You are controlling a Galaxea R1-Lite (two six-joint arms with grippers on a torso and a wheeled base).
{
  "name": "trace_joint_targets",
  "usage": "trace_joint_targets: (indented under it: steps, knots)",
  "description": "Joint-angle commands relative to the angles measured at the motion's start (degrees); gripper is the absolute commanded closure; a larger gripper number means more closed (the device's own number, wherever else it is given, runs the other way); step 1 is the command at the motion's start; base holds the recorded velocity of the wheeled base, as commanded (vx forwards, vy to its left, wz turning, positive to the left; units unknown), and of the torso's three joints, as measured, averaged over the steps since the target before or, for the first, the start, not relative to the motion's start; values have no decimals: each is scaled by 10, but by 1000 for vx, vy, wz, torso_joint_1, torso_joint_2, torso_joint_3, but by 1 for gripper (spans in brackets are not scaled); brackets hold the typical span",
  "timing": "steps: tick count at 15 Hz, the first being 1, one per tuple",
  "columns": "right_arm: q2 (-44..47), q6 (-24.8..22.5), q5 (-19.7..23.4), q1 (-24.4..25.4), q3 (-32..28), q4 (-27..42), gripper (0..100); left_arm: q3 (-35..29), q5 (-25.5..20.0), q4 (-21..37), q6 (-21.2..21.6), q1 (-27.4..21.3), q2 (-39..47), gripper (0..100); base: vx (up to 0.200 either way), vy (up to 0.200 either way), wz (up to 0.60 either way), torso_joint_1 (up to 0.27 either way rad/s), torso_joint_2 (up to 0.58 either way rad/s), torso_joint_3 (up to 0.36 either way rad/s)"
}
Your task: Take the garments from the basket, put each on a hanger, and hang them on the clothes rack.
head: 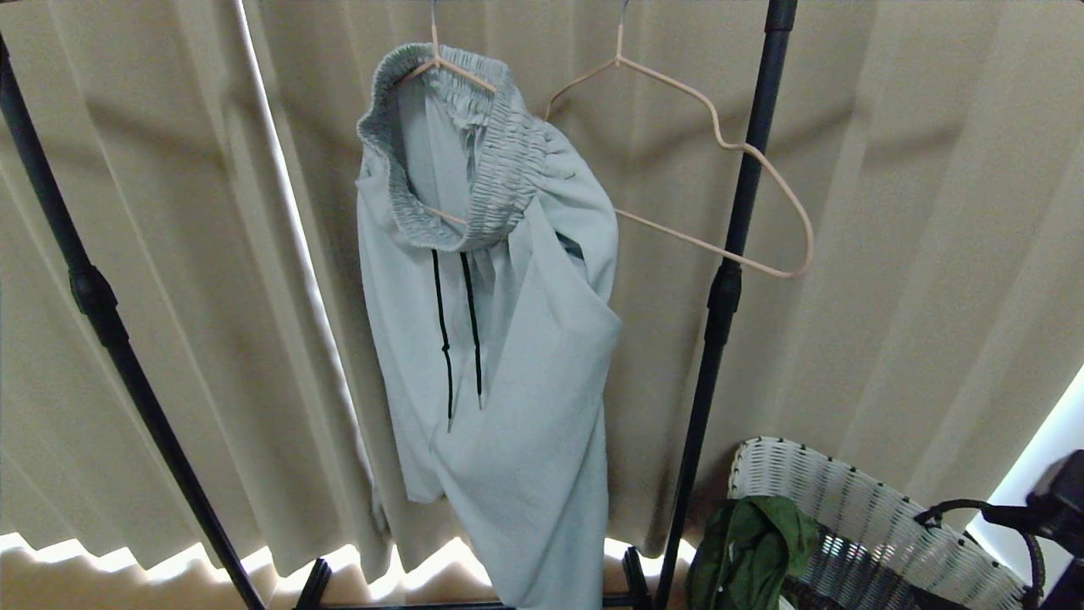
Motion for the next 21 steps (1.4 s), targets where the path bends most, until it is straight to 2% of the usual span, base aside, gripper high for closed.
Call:
trace_joint_targets:
  steps: [1,5,8,11,16,19,21]
  knots:
    - [187,-14,-37,64,-53,-12,0,-1,0,0,0,0,0,0,0,0,0,0,0,0]
    - [313,-13,-45,77,-97,-19,0,-1,-1,0,0,0,0,0,0,0,0,0,0,0]
    - [373,-12,-53,77,-100,-89,0,-1,0,0,-1,0,0,0,0,0,0,0,0,0]
    - [432,-11,-70,77,-123,-122,0,-1,0,0,-1,0,0,0,0,0,0,0,0,0]
    - [482,-8,-94,73,-164,-124,0,-1,1,0,-2,0,0,0,0,0,0,0,0,0]
    - [506,-3,-124,73,-179,-125,0,-1,2,0,-2,0,0,0,0,0,0,0,0,0]
    - [511,0,-126,65,-190,-125,0,-1,2,0,-2,0,0,0,0,0,0,0,0,0]
